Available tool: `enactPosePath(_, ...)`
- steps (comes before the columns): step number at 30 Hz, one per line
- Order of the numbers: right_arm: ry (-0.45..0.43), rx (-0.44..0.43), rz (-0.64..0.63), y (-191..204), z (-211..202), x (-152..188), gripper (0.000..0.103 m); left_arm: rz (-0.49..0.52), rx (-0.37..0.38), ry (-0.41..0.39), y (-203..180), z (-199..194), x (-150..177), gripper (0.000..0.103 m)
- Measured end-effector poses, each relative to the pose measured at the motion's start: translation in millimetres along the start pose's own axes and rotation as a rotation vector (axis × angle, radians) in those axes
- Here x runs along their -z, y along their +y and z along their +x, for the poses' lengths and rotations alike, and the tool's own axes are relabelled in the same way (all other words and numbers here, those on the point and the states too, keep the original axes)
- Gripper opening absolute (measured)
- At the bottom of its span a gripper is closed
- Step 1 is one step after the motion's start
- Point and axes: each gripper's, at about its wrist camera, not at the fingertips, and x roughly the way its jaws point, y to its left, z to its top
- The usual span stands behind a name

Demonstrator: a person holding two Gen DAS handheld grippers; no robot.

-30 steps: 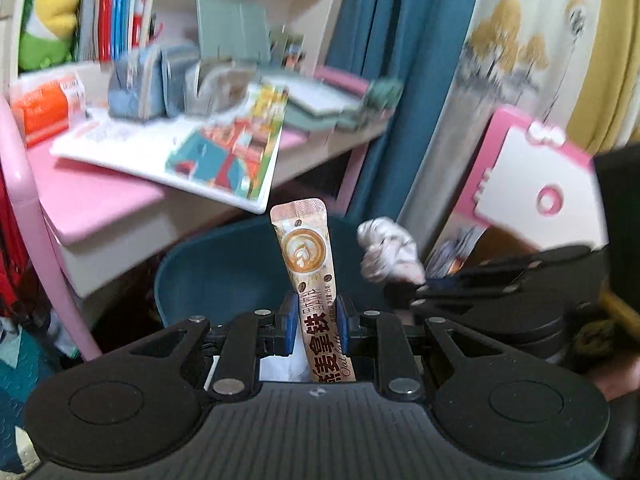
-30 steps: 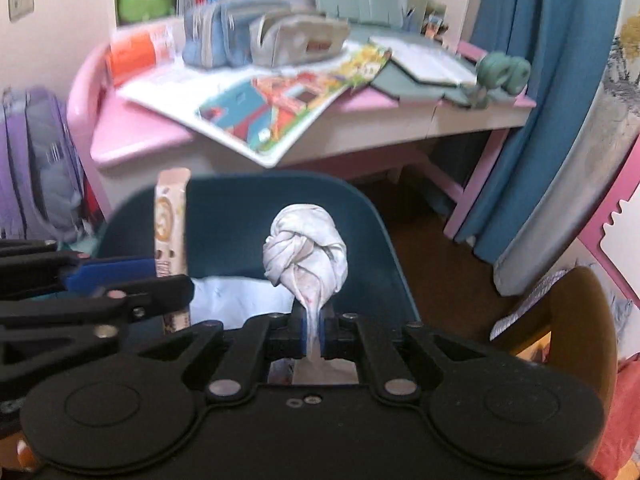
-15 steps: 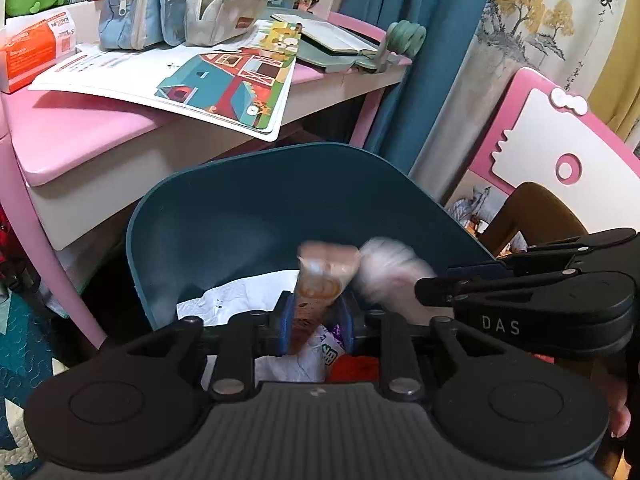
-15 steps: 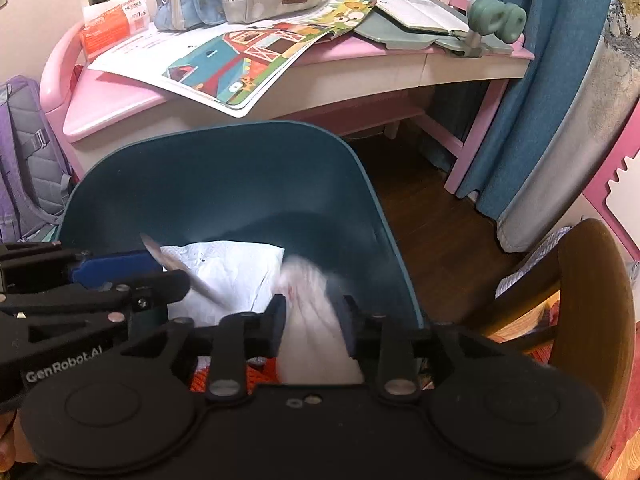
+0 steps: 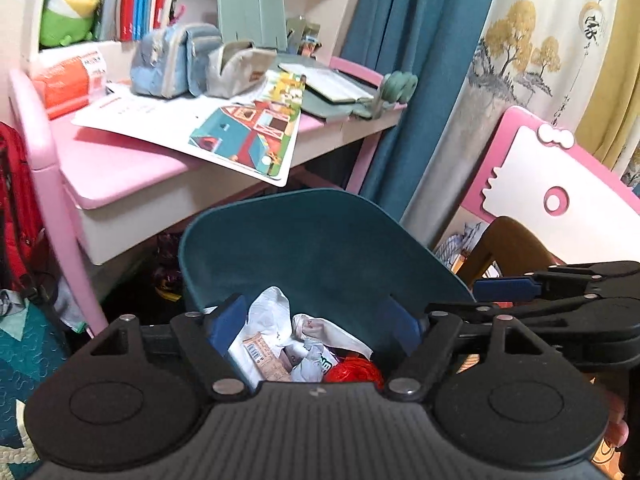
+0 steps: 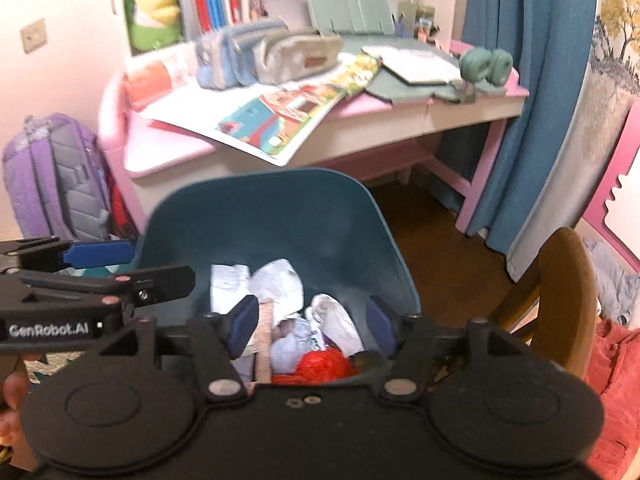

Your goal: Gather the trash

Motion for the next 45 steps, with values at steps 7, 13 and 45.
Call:
enactPosePath(7,-0.089,-0.039,-0.019,17,-43,18,0.066,0.034,0.003,-0.063,-1,-44,11,0.08)
enactPosePath(13,-0.159,-0.063,-0.019,25,-73,31,0.076,0.068,-0.006,-0.119,-5,-80,23,0.08)
enactPosePath(45,-0.306,-0.115,-0.031,47,-142,73,0.103,0.12,-0.004,-0.243,-10,-162,54,0.103)
